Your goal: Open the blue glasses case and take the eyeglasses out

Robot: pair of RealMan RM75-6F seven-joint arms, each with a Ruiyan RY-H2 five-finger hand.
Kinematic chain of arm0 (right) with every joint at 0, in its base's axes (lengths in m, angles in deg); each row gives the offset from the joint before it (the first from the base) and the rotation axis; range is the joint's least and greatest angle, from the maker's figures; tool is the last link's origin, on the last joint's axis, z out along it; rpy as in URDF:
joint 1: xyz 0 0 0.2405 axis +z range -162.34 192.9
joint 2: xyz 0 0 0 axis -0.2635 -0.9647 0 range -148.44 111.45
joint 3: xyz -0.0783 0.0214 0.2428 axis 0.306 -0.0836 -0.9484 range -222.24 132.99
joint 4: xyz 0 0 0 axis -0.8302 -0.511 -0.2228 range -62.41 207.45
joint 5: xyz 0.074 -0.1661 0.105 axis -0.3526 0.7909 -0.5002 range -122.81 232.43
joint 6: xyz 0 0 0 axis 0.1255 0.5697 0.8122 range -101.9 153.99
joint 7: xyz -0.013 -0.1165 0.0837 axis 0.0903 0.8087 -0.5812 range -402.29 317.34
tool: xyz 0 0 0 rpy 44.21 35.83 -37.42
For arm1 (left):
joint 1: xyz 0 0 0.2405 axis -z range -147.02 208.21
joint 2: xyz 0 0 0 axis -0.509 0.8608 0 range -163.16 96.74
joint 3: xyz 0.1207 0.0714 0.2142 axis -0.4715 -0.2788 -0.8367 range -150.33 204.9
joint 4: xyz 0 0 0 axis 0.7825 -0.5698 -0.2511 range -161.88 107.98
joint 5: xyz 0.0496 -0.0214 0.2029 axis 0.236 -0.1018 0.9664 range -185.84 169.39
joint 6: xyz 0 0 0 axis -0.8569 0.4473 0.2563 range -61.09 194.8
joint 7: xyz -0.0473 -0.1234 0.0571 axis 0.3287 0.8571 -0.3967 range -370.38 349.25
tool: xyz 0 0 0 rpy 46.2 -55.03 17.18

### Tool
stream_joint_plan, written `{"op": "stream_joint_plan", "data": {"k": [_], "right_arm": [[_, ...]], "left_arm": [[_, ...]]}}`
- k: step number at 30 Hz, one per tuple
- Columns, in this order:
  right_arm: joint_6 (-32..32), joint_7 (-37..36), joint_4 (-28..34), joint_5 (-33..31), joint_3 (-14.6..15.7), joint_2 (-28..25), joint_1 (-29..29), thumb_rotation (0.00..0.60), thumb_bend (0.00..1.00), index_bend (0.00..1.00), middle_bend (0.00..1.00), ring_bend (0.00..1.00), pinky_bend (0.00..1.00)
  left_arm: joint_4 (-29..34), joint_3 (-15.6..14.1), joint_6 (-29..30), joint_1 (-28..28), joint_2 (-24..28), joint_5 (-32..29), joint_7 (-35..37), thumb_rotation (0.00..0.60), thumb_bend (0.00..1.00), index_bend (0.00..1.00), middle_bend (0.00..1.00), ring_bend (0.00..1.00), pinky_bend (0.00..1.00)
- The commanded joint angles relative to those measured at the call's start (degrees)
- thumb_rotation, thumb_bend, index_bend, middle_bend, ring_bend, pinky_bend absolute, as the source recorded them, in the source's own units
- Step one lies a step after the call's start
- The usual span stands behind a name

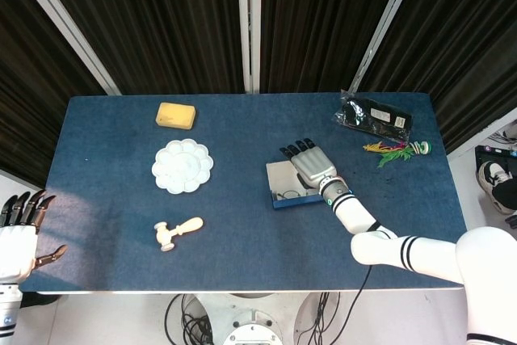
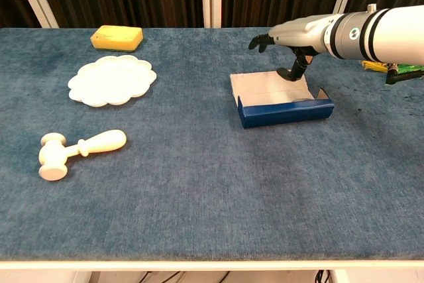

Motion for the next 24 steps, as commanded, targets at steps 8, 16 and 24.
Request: {"op": "stream_joint_plan", "data": {"k": [8,16,24], "right_arm": [[5.04,-12.28,14.2,25.73,2.22,-5.76,-7.09,0.6,0.53,0.0,0.25,0.0,0.0],[4.44,-12.8,11.24,31.78,3.98,-1.67,-7.94,0.6,0.53,0.0,0.26,0.0,0.0],[2.87,-9.9,8.06,30.92,3.58,1.81,-7.43,0.6,0.53,0.0,0.27,0.0,0.0]], "left_arm": [[0.49,0.04,-0.03,0.25,-0.04,0.37,-0.66,0.6,0.04,0.15,0.07,0.0,0.0],[0.5,-0.16,0.65,-0.29,-0.08,0.4,-0.57,0.6,0.04,0.15,0.07,0.0,0.0],[-0.11,-0.26,0.85,-0.57,-0.35,0.36,0.12,0.6,0.04,0.15,0.07,0.0,0.0]]}}
